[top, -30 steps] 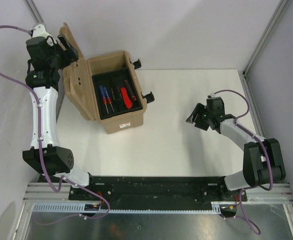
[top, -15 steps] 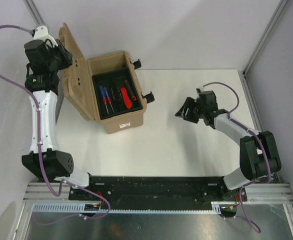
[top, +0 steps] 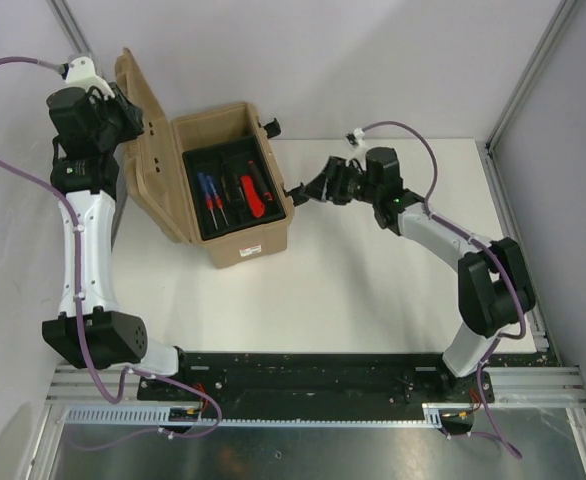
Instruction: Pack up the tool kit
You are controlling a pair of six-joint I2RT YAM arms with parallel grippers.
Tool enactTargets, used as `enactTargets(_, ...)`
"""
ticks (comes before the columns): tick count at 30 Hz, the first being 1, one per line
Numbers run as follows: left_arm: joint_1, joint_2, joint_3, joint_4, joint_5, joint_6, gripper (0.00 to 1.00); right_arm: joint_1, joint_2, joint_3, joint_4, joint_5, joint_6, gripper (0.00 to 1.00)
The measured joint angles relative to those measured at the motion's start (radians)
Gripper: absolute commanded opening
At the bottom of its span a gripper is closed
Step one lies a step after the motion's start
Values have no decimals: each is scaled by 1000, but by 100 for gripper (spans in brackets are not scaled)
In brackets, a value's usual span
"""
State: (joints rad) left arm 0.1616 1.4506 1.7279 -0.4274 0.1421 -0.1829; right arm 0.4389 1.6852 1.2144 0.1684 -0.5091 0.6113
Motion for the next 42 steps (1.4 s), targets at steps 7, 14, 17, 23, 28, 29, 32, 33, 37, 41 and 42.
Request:
enactTargets(7, 0, -7, -8, 5, 3, -1, 28, 123, 101, 200, -61, 36, -91, 56)
enactTargets(14, 1, -11, -16, 13, 9, -1, 32, 212, 231, 400, -236, 223, -202, 55)
enactTargets(17, 1, -12, -19, 16, 16, -1, 33, 216, 253, 425, -278, 303, -233, 55)
enactTargets(23, 2, -17, -21, 12, 31, 0, 37, 216, 261, 433, -340, 399, -278, 53)
enactTargets(28, 2, -26, -25, -4, 44, 0, 38, 224, 291, 477, -364, 393, -325, 48)
enactTargets(29, 2, -26, -25, -5, 45, 0, 39, 226, 293, 484, -372, 385, -340, 46)
enactTargets(32, 2, -26, -25, -5, 48, 0, 39, 232, 295, 494, -392, 344, -376, 43)
enactTargets(33, 2, -26, -25, -5, 49, 0, 39, 232, 295, 496, -405, 322, -387, 42)
enactTargets(37, 2, -26, -27, -5, 55, 0, 39, 219, 295, 497, -422, 255, -425, 38)
enactTargets(41, 2, -28, -36, 1, 74, 0, 39, 209, 292, 497, -446, 192, -444, 30)
enactTargets(42, 2, -30, -40, 3, 80, 0, 38, 208, 287, 494, -452, 183, -449, 27)
